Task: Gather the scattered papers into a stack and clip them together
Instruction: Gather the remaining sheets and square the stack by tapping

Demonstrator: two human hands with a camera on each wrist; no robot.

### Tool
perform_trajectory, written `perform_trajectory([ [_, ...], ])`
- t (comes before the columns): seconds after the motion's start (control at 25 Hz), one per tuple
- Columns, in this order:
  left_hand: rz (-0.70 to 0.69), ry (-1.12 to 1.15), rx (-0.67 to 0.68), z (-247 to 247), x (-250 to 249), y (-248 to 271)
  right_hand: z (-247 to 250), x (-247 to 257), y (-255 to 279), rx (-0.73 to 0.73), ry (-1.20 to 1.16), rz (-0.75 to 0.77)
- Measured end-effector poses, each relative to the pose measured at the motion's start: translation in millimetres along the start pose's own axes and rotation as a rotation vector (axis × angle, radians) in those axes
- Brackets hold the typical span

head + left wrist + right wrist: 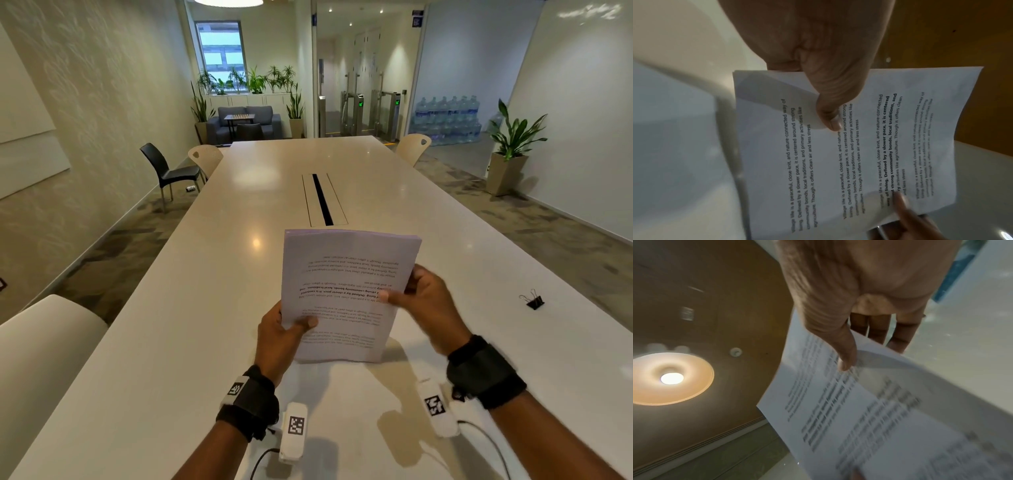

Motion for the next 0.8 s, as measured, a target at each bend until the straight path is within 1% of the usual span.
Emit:
perform_trajectory([
  [0.08,-0.077,-0.101,-0.005,8.1,-19.0,-3.2,18.6,43.8,-15.3,-0.030,0.093,0.130],
  [0.16,-0.165,-0.225,-0.004,13.8,-38.1,-6.6,31.9,80.7,-26.0,-0.029,0.245,0.230],
  [0.24,-0.226,-0.319,0.001,13.4,-54.4,-6.7,31.1,105.2,-30.1,0.041,0.459,0.314],
  [0.32,-0.262,-0.386,0.023,7.2,-66.2,-5.7,18.3,116.8,-29.1,0.151,0.643,0.401],
  [0.4,-0.299,-0.448,0.049,-1.2,-75.4,-2.7,3.7,114.8,-26.8,0.242,0.721,0.437],
  [0.48,-0.313,-0.479,0.097,-6.4,-79.6,0.0,-2.0,106.4,-26.7,0.250,0.718,0.448],
  [0.56,-0.277,-0.490,0.098,0.3,-81.7,-0.8,4.3,97.2,-28.0,0.190,0.647,0.426],
  [0.64,-0.208,-0.456,0.084,18.0,-78.9,-3.6,18.6,85.9,-26.6,0.109,0.546,0.361],
  [0.72,-0.119,-0.320,0.060,39.9,-70.3,-8.0,35.8,73.0,-21.5,0.014,0.444,0.294],
  [0.8,-0.016,-0.038,0.110,48.6,-55.5,-8.0,48.1,55.1,-13.4,-0.072,0.330,0.227],
])
Point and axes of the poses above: each hand's wrist, its own y-axis away from the middle knuckle, its own z-axis out of the back of the hand, x = y × z, the point moved 7 cm from there along -y, towards the middle knuckle, and after that the axes turned 8 degrees about z, right-handed, at the moved point
